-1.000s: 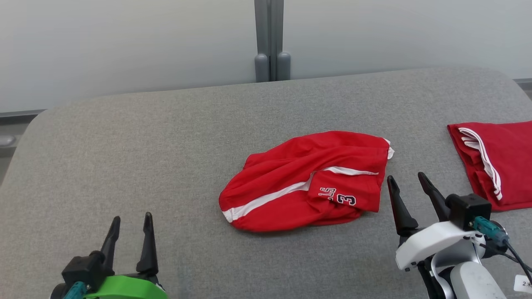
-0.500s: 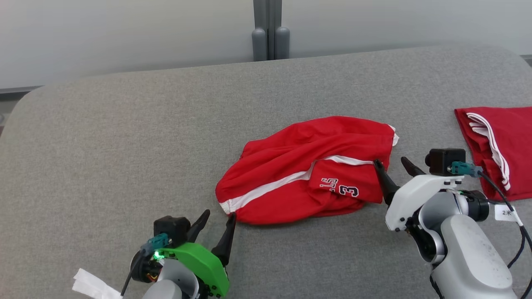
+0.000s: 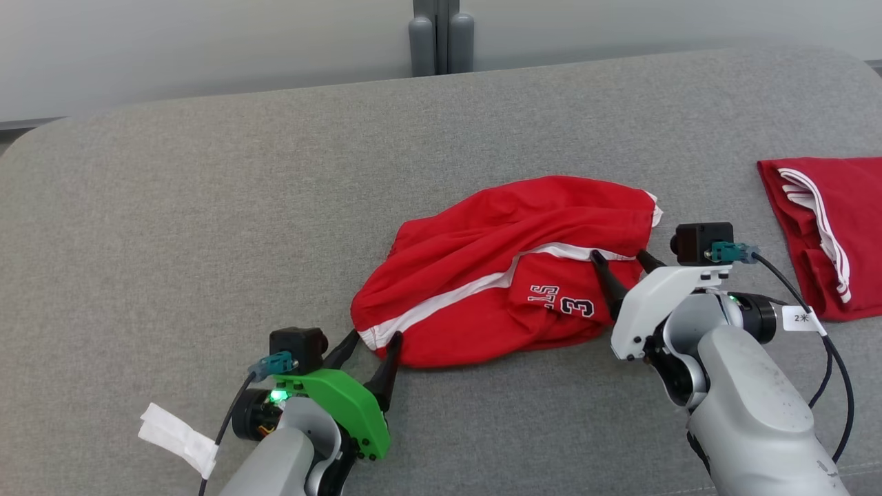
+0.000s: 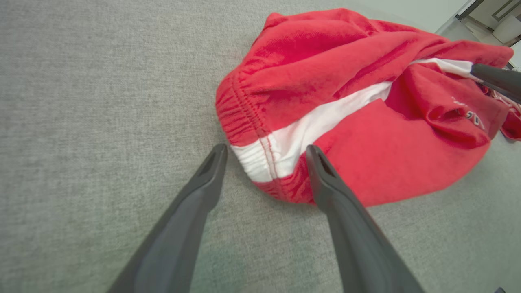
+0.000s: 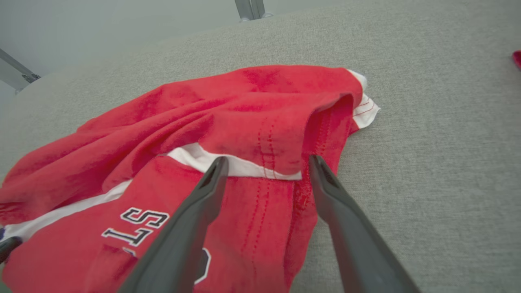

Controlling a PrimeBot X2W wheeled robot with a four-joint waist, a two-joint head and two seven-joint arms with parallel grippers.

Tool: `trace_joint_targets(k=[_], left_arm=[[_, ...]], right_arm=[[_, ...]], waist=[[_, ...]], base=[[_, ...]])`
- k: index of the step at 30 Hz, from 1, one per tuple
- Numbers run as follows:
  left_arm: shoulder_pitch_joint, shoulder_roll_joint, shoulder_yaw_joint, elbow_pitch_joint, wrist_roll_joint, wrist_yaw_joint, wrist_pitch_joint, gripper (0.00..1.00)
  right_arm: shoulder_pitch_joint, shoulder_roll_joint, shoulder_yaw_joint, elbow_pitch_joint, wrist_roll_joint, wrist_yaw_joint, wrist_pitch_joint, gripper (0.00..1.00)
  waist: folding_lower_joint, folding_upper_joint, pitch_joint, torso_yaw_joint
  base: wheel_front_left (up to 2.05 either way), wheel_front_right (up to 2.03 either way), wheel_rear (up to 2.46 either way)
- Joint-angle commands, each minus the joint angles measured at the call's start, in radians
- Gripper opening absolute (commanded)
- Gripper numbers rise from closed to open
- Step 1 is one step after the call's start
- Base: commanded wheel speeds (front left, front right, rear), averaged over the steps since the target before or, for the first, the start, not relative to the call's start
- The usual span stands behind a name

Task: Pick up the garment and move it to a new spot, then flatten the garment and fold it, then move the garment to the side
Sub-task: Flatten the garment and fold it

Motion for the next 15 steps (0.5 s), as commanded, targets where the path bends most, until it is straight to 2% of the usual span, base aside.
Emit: trace_joint_targets(k=[1, 13, 14, 15], left_arm=[[-0.022, 0.002, -0.01, 0.011, -0.016, -0.002, -0.006, 1.0], [-0.073, -0.003, -0.076, 0.084, -0.097, -0.002, -0.047, 1.0], [-0.076, -0.003, -0.079, 0.088, -0.101, -0.002, -0.05, 0.99], [-0.079, -0.002, -0.08, 0.094, -0.106, -0.002, -0.055, 0.84]], right_arm=[[-0.018, -0.001, 0.01, 0.014, 0.005, -0.001, -0.008, 1.0], [-0.053, -0.013, 0.054, 0.061, 0.038, -0.001, -0.059, 1.0], [-0.056, -0.016, 0.056, 0.062, 0.038, -0.001, -0.059, 1.0], [-0.06, -0.017, 0.058, 0.063, 0.039, -0.001, -0.06, 1.0]], waist=[[0.0, 0.0, 0.004, 0.001], [0.0, 0.0, 0.003, -0.005], [0.0, 0.0, 0.003, -0.007], [0.0, 0.0, 0.003, -0.007]], base=[[0.0, 0.0, 0.0], [0.0, 0.0, 0.0], [0.0, 0.0, 0.0], [0.0, 0.0, 0.0]])
